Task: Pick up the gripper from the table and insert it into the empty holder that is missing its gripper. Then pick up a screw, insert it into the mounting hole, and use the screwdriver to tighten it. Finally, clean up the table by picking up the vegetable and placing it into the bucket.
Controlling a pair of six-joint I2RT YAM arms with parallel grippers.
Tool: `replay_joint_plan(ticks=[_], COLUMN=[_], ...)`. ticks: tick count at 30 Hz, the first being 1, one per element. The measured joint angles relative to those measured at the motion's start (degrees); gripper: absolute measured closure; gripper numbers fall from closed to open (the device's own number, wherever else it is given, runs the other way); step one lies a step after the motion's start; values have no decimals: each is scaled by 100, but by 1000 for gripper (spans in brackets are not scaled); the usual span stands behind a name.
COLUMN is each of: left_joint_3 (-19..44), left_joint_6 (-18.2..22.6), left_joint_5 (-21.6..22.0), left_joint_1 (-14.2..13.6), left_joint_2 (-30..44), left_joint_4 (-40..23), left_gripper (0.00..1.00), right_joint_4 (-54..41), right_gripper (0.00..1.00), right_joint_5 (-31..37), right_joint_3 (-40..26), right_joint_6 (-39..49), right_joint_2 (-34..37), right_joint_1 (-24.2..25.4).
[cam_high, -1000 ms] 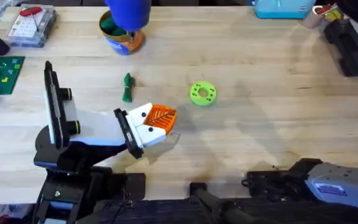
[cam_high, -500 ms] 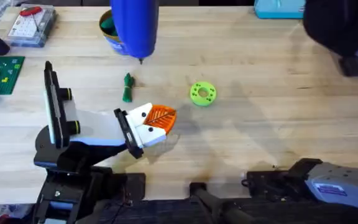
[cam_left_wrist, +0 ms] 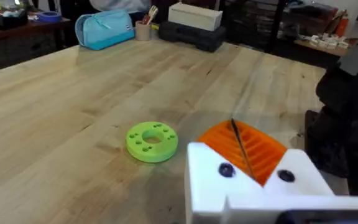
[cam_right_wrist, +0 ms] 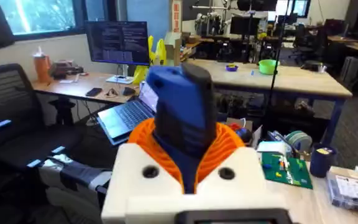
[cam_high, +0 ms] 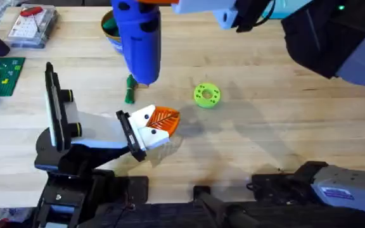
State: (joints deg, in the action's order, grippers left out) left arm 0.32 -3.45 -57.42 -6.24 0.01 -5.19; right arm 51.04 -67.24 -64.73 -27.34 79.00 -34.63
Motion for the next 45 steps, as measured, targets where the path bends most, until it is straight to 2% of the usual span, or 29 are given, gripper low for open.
replay_joint_plan(ticks=[12,25,33,45], left_joint_3=[0,0,0,0], left_joint_6=[-2,0,0,0], left_joint_5=[0,0,0,0], left_joint_1=[0,0,0,0], left_joint_2=[0,0,0,0], left_joint_4=[0,0,0,0], left_gripper=[982,982,982,982], right_joint_4=[-68,-419,-447,-441], right_gripper=[952,951,952,952], right_joint_5=[2,-13,-9,-9], right_joint_3=[75,166,475,536], right_joint_6=[352,943,1092,1201], right_joint_2=[0,0,2,252], right_joint_1=[-289,-352,-352,-438])
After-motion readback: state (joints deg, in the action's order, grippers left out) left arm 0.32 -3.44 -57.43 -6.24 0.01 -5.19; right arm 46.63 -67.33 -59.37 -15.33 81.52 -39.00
